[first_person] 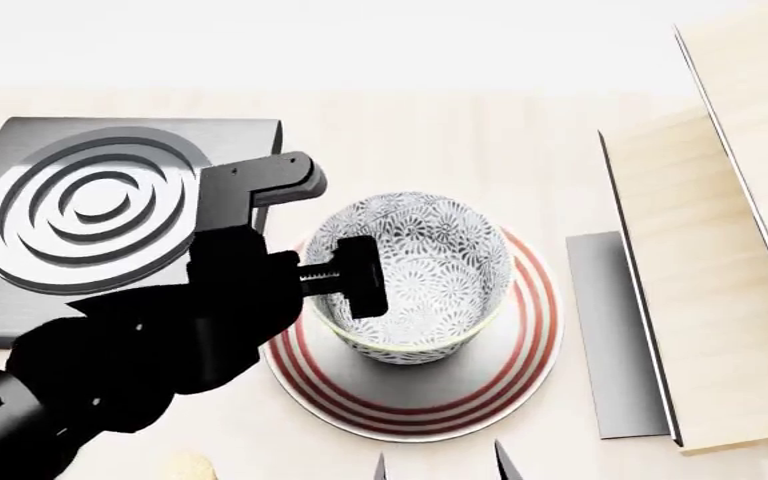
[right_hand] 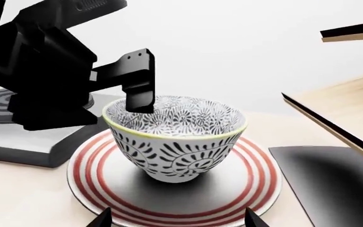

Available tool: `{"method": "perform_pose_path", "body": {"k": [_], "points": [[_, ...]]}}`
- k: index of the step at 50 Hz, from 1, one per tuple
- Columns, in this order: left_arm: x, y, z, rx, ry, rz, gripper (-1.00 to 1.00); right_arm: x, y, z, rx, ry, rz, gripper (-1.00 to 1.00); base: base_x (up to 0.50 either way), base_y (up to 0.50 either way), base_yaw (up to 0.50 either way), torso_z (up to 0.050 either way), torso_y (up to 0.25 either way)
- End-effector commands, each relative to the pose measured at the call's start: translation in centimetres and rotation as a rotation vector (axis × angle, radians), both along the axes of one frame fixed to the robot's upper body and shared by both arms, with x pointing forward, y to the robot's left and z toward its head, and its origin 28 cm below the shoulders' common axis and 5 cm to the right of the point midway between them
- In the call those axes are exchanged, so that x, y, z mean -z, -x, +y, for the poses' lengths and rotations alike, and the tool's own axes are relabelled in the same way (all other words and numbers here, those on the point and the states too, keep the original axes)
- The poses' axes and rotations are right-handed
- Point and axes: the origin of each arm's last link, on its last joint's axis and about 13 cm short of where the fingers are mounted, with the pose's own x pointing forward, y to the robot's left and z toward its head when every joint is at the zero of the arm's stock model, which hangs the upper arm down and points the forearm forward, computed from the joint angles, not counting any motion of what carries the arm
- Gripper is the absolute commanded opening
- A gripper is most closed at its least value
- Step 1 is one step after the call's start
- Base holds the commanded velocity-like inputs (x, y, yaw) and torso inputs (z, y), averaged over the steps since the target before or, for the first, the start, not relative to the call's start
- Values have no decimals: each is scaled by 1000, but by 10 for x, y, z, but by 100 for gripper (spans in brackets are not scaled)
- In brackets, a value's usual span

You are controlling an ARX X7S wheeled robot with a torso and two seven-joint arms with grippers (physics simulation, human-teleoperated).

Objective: Pick up the akita bowl and put it on the plate.

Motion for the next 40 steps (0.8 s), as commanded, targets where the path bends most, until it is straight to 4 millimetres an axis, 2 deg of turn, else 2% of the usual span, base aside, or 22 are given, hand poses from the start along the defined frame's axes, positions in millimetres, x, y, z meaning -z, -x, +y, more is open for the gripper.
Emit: {"method": "perform_pose_path", "body": {"k": [1,13,20,23,30,40], "points": [[-8,-1,-1,2,-96,-37,100,-3,1,2,-5,2,-5,100,0,0,0,0,0],[-28,-4,-7,37,-191,-151,100,-4,2,5,-11,4,-14,100,0,0,0,0,0],[-43,0,-17,37,-290,-200,100,-5,3,5,-10,2,-15,100,0,0,0,0,0],[-47,7,-18,44,-331,-201,100,-5,2,5,-10,1,-15,100,0,0,0,0,0],[-75,38,-7,59,-356,-293,100,-5,2,5,-11,-2,-16,100,0,0,0,0,0],[-112,68,25,10,-368,-416,100,-7,2,5,-8,1,-21,100,0,0,0,0,0]]}}
